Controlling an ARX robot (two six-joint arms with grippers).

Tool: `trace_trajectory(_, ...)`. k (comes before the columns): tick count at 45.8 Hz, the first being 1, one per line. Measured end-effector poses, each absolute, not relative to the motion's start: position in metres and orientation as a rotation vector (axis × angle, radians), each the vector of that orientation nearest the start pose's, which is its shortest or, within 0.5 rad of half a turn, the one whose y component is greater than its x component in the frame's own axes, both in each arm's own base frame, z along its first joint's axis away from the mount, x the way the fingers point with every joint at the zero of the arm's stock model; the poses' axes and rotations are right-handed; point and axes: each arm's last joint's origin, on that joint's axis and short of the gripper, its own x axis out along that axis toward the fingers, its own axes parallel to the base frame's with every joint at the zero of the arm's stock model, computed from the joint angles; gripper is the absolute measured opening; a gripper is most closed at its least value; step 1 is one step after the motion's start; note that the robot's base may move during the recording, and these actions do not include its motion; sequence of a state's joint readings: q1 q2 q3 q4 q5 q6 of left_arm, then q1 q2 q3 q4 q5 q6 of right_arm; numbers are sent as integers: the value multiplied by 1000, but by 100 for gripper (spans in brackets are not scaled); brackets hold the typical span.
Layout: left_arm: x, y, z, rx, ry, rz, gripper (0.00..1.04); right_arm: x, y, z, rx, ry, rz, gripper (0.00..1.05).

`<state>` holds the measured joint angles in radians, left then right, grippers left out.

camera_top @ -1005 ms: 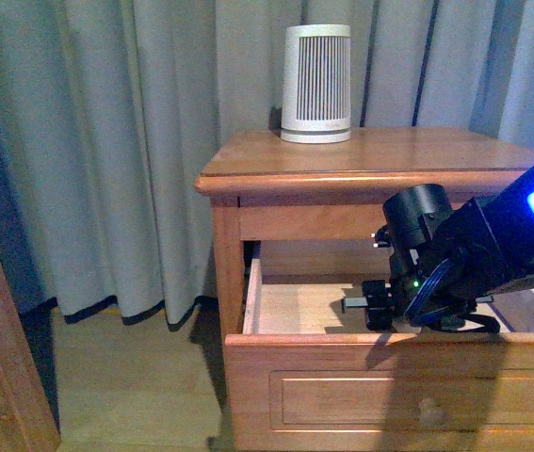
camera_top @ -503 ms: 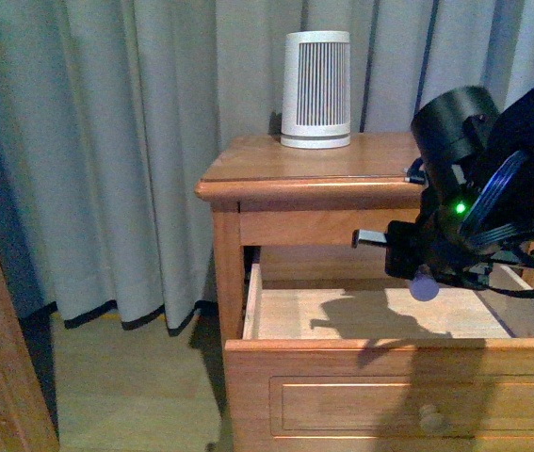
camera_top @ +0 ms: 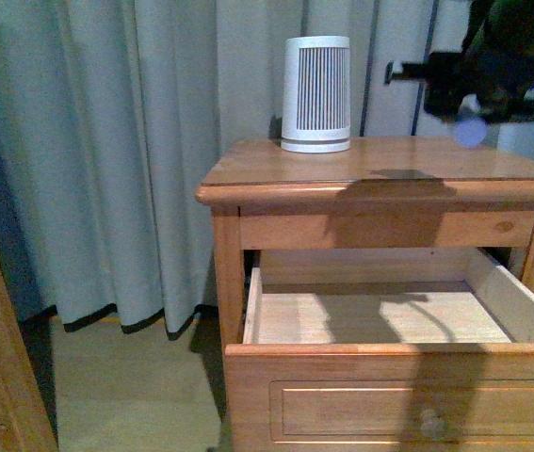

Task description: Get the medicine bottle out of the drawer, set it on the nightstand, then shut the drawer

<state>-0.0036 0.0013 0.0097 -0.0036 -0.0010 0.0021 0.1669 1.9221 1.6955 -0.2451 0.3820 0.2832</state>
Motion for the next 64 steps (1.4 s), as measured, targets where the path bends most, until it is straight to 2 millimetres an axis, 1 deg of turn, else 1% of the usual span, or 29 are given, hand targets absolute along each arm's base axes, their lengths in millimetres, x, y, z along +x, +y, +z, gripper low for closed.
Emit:
trace_trajectory(4,97,0,166,2,-5,-3,98,460,50,326,134,388,-326,30)
trace_trajectory(5,97,0,166,2,-5,-3,98,465,46,327,129,388,-339,30)
trace_trajectory(6,97,0,166,2,-5,-3,98,467,45,327,129,387,-343,30)
trace_trajectory(8,97,0,166,2,-5,-3,98,478,38,327,116,392,-379,30)
trace_trajectory(11,97,0,166,2,-5,-3,98,495,28,319,99,418,-419,30)
trace_trajectory(13,97,0,166,2,-5,-3,98,513,22,305,76,439,-448,30)
trace_trajectory(14,97,0,166,2,-5,-3,98,516,21,302,73,444,-452,30)
trace_trajectory(16,97,0,166,2,-5,-3,98,529,18,288,61,456,-468,30)
trace_trajectory(20,97,0,166,2,-5,-3,98,543,15,272,49,460,-483,30)
trace_trajectory(24,97,0,166,2,-5,-3,98,548,13,270,30,441,-485,31)
trace_trajectory(27,97,0,166,2,-5,-3,98,549,13,271,27,422,-481,44)
trace_trajectory(28,97,0,166,2,-5,-3,98,549,13,272,27,418,-481,46)
trace_trajectory(31,97,0,166,2,-5,-3,98,551,14,273,33,387,-469,56)
trace_trajectory(32,97,0,166,2,-5,-3,98,551,14,273,34,385,-469,57)
trace_trajectory(33,97,0,166,2,-5,-3,98,551,14,273,35,380,-467,60)
trace_trajectory(39,97,0,166,2,-5,-3,98,543,13,273,47,354,-464,89)
trace_trajectory(40,97,0,166,2,-5,-3,98,542,13,275,49,348,-464,92)
trace_trajectory(41,97,0,166,2,-5,-3,98,538,13,278,52,332,-469,97)
trace_trajectory(42,97,0,166,2,-5,-3,98,531,12,286,61,296,-476,99)
trace_trajectory(44,97,0,166,2,-5,-3,98,514,12,301,74,248,-484,98)
trace_trajectory(46,97,0,166,2,-5,-3,98,488,11,323,92,183,-488,98)
trace_trajectory(47,97,0,166,2,-5,-3,98,479,10,330,100,165,-490,98)
trace_trajectory(50,97,0,166,2,-5,-3,98,429,9,356,122,86,-489,98)
trace_trajectory(51,97,0,166,2,-5,-3,98,417,9,359,127,66,-490,98)
trace_trajectory(53,97,0,166,2,-5,-3,98,385,10,364,138,34,-473,98)
trace_trajectory(54,97,0,166,2,-5,-3,98,366,11,362,138,23,-467,98)
trace_trajectory(57,97,0,166,2,-5,-3,98,334,14,350,134,43,-442,98)
trace_trajectory(59,97,0,166,2,-5,-3,98,307,17,330,126,85,-421,98)
trace_trajectory(64,97,0,166,2,-5,-3,98,268,23,288,114,192,-390,98)
